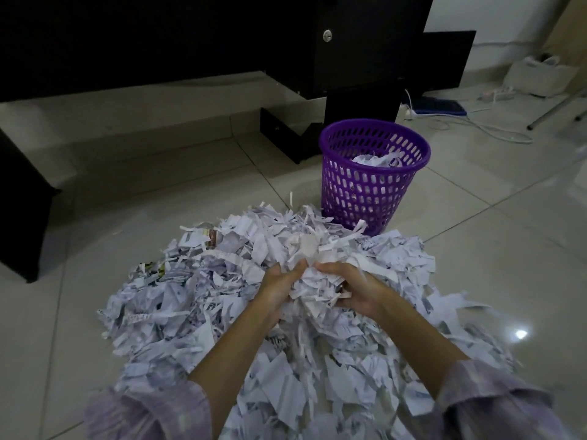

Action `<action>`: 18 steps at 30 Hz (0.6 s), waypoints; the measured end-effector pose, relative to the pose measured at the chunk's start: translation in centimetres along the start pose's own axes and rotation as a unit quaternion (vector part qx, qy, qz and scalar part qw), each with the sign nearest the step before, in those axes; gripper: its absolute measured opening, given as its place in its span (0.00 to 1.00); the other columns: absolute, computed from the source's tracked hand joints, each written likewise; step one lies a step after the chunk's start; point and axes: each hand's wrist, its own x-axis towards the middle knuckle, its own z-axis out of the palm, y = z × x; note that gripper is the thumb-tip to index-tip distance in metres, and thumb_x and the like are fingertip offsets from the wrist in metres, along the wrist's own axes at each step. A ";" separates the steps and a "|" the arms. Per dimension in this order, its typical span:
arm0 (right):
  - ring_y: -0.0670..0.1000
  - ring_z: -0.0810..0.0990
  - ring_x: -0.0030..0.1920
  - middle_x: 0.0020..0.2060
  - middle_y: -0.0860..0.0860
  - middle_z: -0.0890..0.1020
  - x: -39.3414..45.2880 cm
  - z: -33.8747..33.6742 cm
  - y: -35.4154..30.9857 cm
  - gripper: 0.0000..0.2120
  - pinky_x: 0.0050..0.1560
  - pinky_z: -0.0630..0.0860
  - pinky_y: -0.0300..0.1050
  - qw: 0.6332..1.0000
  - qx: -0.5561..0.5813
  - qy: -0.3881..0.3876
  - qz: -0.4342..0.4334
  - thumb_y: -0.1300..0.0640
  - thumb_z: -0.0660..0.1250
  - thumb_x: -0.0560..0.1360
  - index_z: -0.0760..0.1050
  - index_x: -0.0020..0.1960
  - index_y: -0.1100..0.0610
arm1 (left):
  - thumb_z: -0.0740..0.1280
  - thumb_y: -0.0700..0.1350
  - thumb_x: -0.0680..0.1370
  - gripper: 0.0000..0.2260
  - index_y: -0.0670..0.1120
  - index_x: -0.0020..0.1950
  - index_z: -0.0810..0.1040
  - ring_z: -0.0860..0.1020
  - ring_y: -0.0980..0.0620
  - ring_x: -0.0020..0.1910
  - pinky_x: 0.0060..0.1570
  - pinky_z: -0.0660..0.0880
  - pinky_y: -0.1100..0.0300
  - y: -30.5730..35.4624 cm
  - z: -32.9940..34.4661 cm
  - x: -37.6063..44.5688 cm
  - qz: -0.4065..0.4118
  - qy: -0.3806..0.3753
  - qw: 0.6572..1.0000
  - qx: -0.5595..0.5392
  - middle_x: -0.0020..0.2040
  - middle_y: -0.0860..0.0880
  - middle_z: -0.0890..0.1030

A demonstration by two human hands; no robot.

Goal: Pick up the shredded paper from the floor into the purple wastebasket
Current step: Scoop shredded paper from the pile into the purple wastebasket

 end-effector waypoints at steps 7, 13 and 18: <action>0.53 0.81 0.52 0.50 0.52 0.84 0.0 -0.4 0.0 0.18 0.56 0.76 0.49 0.999 -0.002 0.033 -0.014 0.57 0.73 0.70 0.79 0.58 0.59 | 0.71 0.58 0.72 0.38 0.44 0.75 0.58 0.74 0.46 0.62 0.52 0.73 0.55 -0.2 -0.3 0.6 -0.006 0.019 1.000 0.018 0.70 0.45 0.70; 0.47 0.84 0.41 0.41 0.49 0.86 -0.3 -0.7 -1.9 0.10 0.44 0.79 0.38 0.997 0.041 0.025 -0.053 0.60 0.72 0.71 0.81 0.52 0.59 | 0.72 0.71 0.60 0.46 0.48 0.72 0.69 0.72 0.45 0.67 0.71 0.63 0.45 0.6 -0.2 -0.6 -0.011 -0.085 0.996 0.031 0.73 0.43 0.69; 0.53 0.84 0.49 0.48 0.54 0.85 -0.2 -0.5 -4.2 0.12 0.50 0.80 0.46 0.991 0.091 0.049 -0.080 0.60 0.75 0.68 0.82 0.51 0.59 | 0.74 0.61 0.64 0.27 0.47 0.56 0.78 0.75 0.52 0.64 0.68 0.65 0.49 -0.3 0.8 -1.5 -0.031 -0.194 0.975 0.100 0.58 0.52 0.81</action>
